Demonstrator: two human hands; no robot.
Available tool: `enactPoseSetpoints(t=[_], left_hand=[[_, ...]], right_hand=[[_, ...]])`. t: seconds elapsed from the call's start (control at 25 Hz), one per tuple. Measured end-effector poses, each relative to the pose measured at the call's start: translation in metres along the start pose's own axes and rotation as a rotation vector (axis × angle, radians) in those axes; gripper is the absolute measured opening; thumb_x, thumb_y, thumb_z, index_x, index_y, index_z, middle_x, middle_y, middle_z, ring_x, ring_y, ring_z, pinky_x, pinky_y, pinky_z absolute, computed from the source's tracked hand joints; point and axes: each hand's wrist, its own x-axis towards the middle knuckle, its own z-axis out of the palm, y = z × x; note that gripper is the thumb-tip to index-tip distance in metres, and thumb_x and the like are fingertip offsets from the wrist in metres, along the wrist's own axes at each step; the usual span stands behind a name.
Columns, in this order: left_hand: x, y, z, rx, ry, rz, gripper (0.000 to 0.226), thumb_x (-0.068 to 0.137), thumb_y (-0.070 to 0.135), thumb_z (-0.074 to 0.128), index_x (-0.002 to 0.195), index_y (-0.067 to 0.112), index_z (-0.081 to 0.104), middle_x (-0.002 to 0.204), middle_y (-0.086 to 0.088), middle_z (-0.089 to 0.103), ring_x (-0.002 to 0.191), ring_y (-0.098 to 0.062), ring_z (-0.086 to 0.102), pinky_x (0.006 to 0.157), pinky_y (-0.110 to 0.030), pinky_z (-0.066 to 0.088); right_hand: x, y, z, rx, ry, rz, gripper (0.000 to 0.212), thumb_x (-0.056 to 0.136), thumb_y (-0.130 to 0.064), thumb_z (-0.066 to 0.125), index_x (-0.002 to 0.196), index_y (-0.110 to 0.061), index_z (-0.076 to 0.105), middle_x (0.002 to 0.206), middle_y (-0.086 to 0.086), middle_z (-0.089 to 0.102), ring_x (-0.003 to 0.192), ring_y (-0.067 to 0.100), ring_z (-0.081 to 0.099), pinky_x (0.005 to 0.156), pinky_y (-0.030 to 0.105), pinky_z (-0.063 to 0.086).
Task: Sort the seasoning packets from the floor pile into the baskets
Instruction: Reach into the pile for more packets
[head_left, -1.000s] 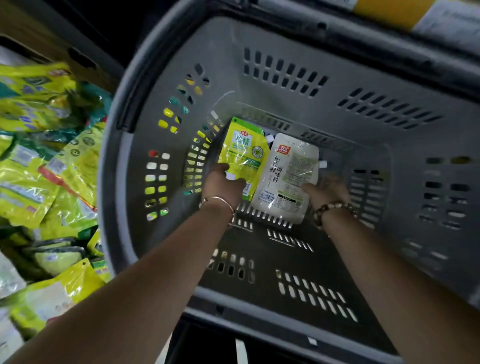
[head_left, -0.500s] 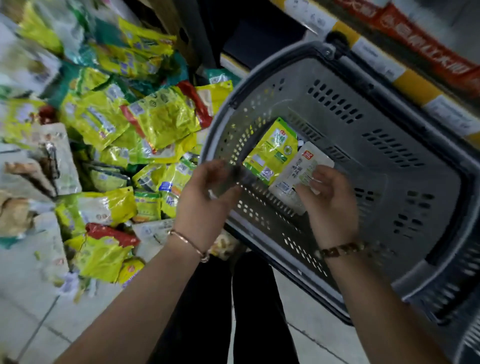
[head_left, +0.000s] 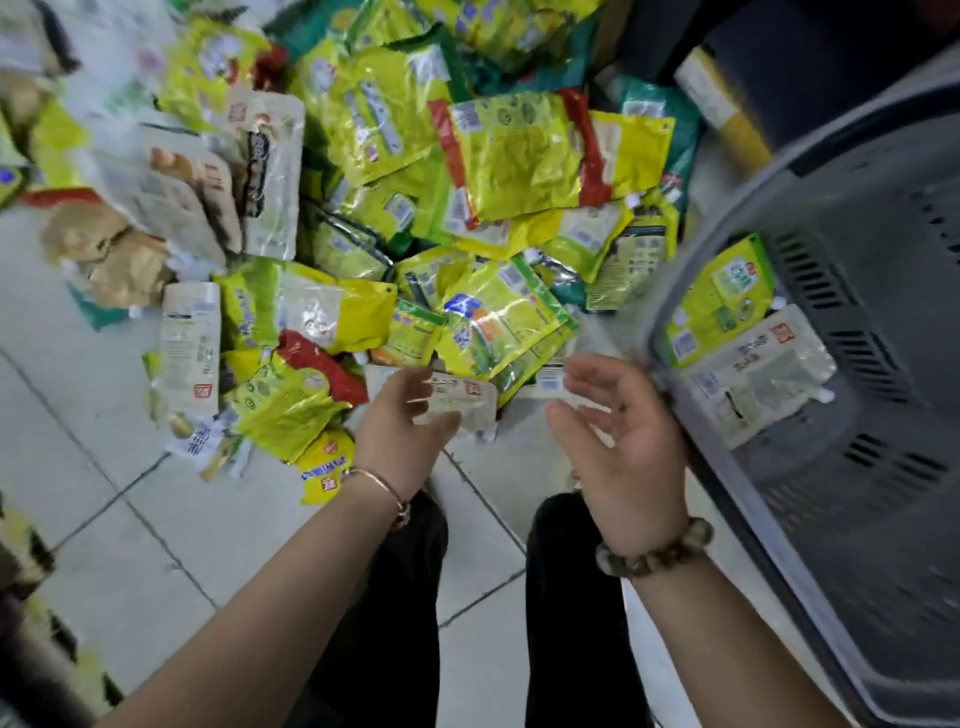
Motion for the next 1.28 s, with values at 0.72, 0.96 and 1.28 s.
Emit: enactPoseSetpoints(t=[0.72,0.96,1.28], left_hand=[[0.138,-0.223,0.043,0.050,-0.030,-0.334,0.048,0.080,0.011,0.068,0.126,0.012,0.053,0.111,-0.006,0.060,0.096,-0.015,0.055,0.081,-0.021,0.039],[0.144,-0.225,0.036,-0.038,0.009,-0.214,0.037,0.080,0.004,0.064,0.117,0.010,0.059,0.104,-0.008,0.064,0.094,-0.019,0.060,0.086,-0.027,0.047],[0.133,-0.209,0.014,-0.426,0.038,-0.395,0.045,0.082,0.016,0.070,0.122,0.012,0.051,0.101,-0.005,0.060,0.083,-0.011,0.056,0.070,-0.023,0.043]], right_hand=[[0.142,0.270,0.187,-1.271,-0.565,-0.175,0.043,0.085,-0.017,0.060,0.126,-0.018,0.047,0.127,0.006,0.052,0.118,0.027,0.046,0.096,0.039,0.038],[0.148,0.269,0.190,-1.144,-0.559,-0.135,0.012,0.091,-0.020,0.055,0.100,-0.018,0.062,0.100,0.007,0.066,0.095,0.027,0.059,0.080,0.033,0.042],[0.126,0.211,0.141,-0.357,-0.498,0.201,0.025,0.086,0.004,0.057,0.085,-0.021,0.060,0.077,-0.012,0.069,0.066,0.000,0.065,0.059,0.015,0.051]])
